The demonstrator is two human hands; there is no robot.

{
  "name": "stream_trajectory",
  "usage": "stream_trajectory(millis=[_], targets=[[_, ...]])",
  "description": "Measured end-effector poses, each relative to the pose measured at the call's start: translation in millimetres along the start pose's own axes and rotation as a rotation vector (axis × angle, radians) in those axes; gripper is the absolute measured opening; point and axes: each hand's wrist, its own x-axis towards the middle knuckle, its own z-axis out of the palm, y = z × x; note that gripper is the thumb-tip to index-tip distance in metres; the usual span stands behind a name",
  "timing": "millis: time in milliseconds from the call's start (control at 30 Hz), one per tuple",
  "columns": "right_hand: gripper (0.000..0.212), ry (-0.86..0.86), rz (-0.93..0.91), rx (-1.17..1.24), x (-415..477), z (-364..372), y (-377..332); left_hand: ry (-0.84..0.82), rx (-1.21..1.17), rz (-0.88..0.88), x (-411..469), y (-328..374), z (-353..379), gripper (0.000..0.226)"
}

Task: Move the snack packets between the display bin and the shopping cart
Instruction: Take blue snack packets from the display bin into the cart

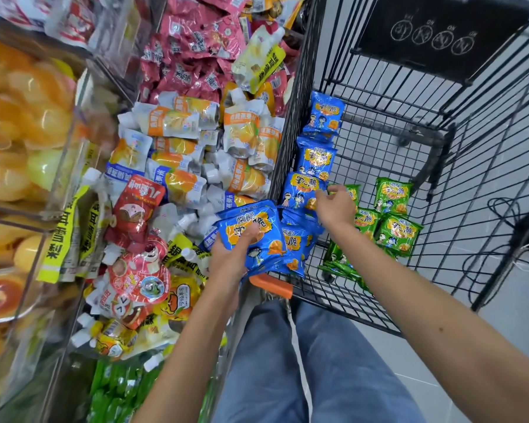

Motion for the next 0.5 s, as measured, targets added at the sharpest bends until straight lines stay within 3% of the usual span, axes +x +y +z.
stream_trajectory(millis=[67, 133, 200, 267, 333, 500], targets=[[0.018, 0.003, -0.135, 0.151, -25.4, -9.1, -8.2, 0.024, -0.031, -0.027, 1.8, -3.1, -0.5, 0.081], [0.015, -0.157, -0.235, 0.274, -58.3, -17.6, -14.2, -0.016, -0.109, -0.055, 4.0, -6.0, 2.7, 0.046], [0.013, -0.347, -0.257, 0.313, -87.3, -22.4, -15.5, -0.062, -0.138, -0.042, 1.6, -6.2, 7.7, 0.027], [0.026, -0.417, -0.21, 0.321, -101.4, -26.0, -13.1, -0.062, -0.063, 0.047, 0.8, -7.3, 9.4, 0.014], [0.027, -0.468, -0.151, 0.349, -103.8, -32.8, -13.0, -0.075, 0.004, 0.136, -1.1, -10.2, 9.7, 0.02], [0.039, -0.597, -0.053, 0.419, -98.6, -44.9, -6.4, -0.04, 0.074, 0.215, -7.0, -14.2, 7.2, 0.058]])
